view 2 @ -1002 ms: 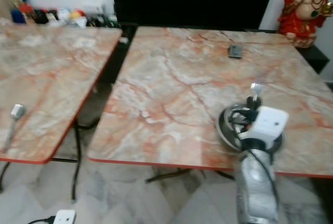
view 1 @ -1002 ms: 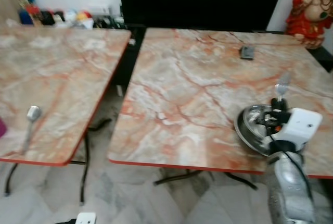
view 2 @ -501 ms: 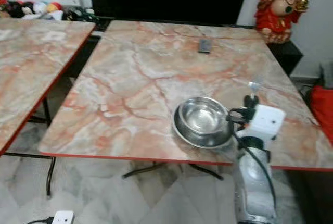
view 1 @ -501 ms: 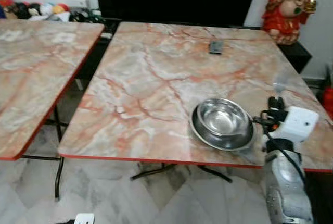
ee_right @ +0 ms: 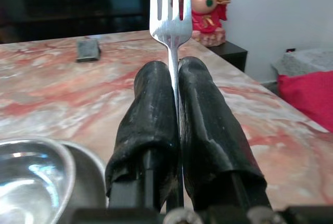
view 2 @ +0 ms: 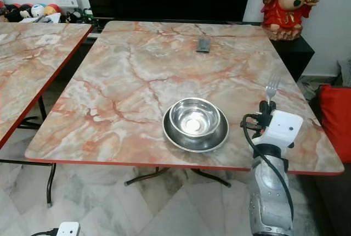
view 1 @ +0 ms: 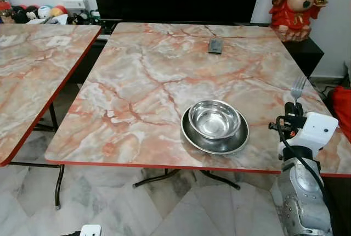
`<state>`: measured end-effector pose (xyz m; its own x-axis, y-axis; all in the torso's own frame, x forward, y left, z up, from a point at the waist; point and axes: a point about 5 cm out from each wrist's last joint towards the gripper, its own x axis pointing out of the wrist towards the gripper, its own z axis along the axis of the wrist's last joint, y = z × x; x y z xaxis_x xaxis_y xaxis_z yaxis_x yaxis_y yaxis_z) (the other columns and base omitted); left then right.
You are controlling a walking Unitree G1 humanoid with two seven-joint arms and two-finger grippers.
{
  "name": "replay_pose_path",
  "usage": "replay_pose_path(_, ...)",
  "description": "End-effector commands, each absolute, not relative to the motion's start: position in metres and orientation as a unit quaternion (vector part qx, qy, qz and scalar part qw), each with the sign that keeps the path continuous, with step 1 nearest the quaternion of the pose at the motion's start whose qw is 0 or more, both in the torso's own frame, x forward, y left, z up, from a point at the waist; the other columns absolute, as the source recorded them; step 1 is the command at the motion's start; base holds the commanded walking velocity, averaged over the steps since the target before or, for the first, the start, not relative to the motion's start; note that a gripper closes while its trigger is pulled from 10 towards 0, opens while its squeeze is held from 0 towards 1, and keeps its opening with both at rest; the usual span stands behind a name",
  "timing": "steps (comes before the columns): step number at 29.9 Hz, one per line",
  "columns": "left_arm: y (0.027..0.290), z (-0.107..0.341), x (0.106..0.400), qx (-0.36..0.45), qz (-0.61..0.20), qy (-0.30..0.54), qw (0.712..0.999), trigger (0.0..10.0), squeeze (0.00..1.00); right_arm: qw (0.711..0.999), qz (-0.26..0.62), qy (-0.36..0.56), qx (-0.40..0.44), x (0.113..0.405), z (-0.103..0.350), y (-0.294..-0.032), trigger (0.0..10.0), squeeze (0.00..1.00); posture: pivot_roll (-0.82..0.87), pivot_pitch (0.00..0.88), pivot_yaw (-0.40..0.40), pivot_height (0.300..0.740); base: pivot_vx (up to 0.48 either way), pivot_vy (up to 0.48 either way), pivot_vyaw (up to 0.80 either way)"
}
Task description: Setting the table
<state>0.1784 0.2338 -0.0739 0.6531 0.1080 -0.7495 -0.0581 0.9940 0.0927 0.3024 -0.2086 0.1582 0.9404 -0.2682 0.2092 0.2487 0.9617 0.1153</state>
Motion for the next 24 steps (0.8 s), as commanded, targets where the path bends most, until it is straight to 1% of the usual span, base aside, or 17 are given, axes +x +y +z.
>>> replay_pose_path(1, 0.2340, -0.0771, 0.1719, 0.031, 0.044, 0.425, 0.904, 10.0, 0.00, 0.984, -0.132, -0.111, 0.046, 0.3035, 0.1590, -0.2083, 10.0, 0.00, -0.03, 0.090, -0.006, 0.740, 0.000, 0.000, -0.80)
replay_pose_path(10, 0.2342, -0.0776, 0.1708, 0.031, 0.045, 0.426, 0.903, 10.0, 0.00, 0.984, -0.128, -0.111, 0.047, 0.3042, 0.1582, -0.2056, 10.0, 0.00, -0.03, 0.084, -0.005, 0.740, 0.000, 0.000, -0.77)
replay_pose_path(17, 0.2350, -0.0775, 0.1708, 0.033, 0.046, 0.427, 0.903, 10.0, 0.00, 0.985, -0.127, -0.109, 0.045, 0.3043, 0.1570, -0.2053, 10.0, 0.00, -0.03, 0.091, -0.005, 0.740, 0.000, 0.000, 0.00)
replay_pose_path(24, 0.2349, -0.0772, 0.1716, 0.032, 0.046, 0.426, 0.903, 10.0, 0.00, 0.986, -0.126, -0.104, 0.047, 0.3044, 0.1550, -0.2026, 10.0, 0.00, -0.03, 0.094, -0.007, 0.740, 0.271, 0.000, 0.00)
